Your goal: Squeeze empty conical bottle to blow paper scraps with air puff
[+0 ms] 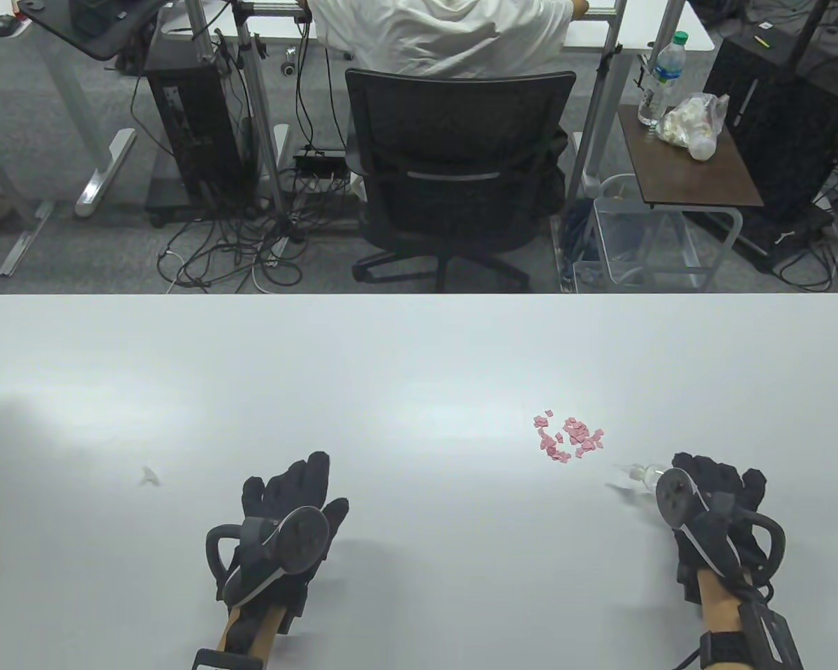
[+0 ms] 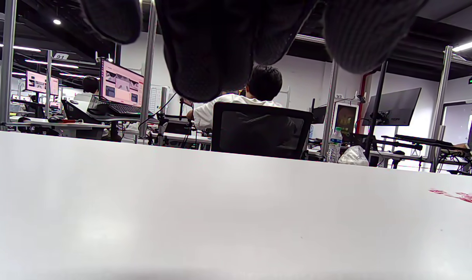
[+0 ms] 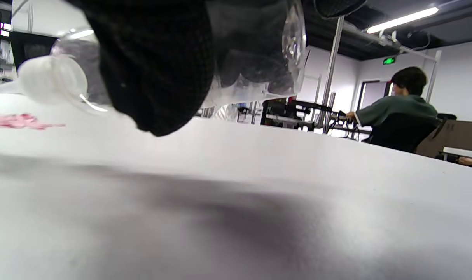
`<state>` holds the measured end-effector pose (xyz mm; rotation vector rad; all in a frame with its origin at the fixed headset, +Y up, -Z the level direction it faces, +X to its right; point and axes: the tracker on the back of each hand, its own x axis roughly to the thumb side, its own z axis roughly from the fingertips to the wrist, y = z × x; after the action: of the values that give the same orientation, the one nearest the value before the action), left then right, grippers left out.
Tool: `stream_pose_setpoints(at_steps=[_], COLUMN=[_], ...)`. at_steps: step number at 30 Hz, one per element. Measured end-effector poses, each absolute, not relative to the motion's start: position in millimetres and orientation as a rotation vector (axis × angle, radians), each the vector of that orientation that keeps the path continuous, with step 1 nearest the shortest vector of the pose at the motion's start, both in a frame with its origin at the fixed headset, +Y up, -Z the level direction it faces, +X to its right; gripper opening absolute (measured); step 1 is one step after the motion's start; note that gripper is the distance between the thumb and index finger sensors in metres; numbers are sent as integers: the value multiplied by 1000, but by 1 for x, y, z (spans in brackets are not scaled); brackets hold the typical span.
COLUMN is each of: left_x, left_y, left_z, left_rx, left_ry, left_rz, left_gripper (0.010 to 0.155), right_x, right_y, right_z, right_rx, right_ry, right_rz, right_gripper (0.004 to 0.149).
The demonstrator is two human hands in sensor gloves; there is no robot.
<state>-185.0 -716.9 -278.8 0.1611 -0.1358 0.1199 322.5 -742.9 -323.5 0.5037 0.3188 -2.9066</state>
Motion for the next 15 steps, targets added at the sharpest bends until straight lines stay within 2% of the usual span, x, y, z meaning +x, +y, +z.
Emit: stream_pose_setpoints(at_steps=[3,8,11,12,15], left_x=[-185,-184,-184,-184,-183], left_y=[-717,-718,-718,-718,-719], left_z=[-279,-278,-278,-278,-278], left_rx=[160,156,157,156,151], left_ry=[-131,-138,-135,-135,-140], left_rz=[127,124,129,132,126], left_gripper=[74,74,74,74,74], right_x=[319,312,312,311,310], right_y=[-746,-749,-749,-750,-750], right_z=[-324,-325,-326,-324,-324], right_rx=[436,406,392,395,386], right_ry=[326,340,323,399,399], right_rz=[-2900,-2833,-2847,-2841,-2843], right_gripper=[60,67,60,57,69])
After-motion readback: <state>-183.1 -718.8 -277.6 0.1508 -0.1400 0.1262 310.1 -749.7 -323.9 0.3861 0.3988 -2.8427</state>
